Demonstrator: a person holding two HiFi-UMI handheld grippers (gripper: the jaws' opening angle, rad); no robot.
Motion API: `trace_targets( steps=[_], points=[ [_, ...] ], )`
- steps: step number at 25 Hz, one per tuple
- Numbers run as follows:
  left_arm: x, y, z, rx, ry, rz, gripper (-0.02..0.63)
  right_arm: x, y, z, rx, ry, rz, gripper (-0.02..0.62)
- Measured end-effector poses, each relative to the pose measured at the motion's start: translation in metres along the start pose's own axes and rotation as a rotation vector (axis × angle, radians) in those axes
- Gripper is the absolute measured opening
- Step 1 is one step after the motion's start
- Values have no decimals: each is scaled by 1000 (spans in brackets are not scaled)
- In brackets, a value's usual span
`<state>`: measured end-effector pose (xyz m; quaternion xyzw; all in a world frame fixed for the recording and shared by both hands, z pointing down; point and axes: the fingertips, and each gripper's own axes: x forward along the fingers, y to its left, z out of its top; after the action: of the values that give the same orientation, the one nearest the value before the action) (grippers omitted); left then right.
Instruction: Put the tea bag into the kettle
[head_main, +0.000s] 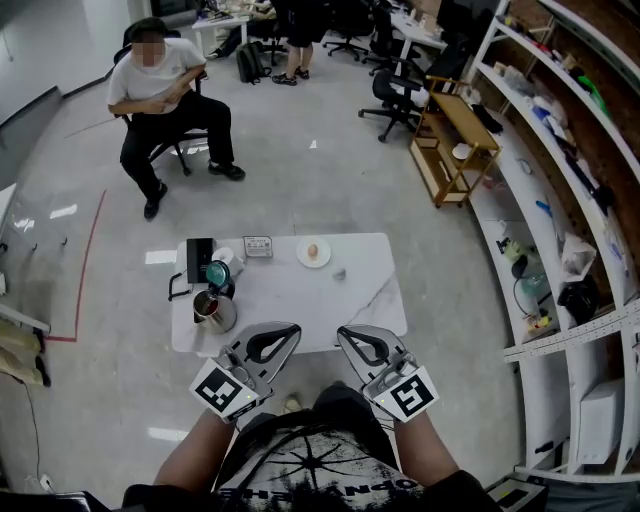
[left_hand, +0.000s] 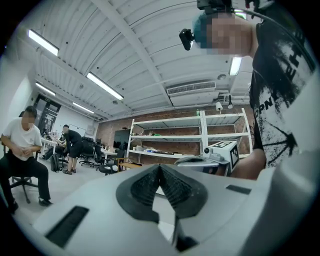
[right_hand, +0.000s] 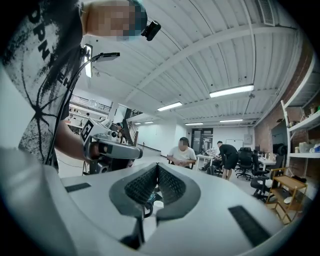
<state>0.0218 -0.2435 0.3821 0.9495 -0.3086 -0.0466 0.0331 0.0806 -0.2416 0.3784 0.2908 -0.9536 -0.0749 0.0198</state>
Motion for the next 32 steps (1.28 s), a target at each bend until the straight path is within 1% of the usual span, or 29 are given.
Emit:
trace_targets(
  steps=[4,7,11,14,16,18,21,24,26,30,32],
  points=[
    [8,19,-2,-12,-1,15,6,17,-17,-6,15,11,20,9],
    [21,35,-5,-13,4,41,6,30,-39,-14,18,17,45,9],
    [42,63,-6,-20,10,106,6,48,-72,-22,39,1,92,9],
    [56,88,-7,-58,5,159,6,64,-96,-26,54,-6,147,9],
    [66,100,-10,-76,8,186,6,72,-114,-31,53,1,174,9],
    [77,111,-15,-86,17,212,6,77,-134,-44,60,22,185,9],
    [98,125,-25,-109,31,233,6,81,-164,-72,84,64,192,9],
    [117,138,-40,-125,60,246,6,86,-184,-106,58,126,212,9],
    [127,145,-52,-140,79,258,6,89,-193,-132,63,178,228,9],
    [143,154,-73,-178,124,271,6,93,-213,-202,162,320,213,9],
    [153,157,-86,-187,154,265,6,96,-224,-240,192,389,209,9]
  ],
)
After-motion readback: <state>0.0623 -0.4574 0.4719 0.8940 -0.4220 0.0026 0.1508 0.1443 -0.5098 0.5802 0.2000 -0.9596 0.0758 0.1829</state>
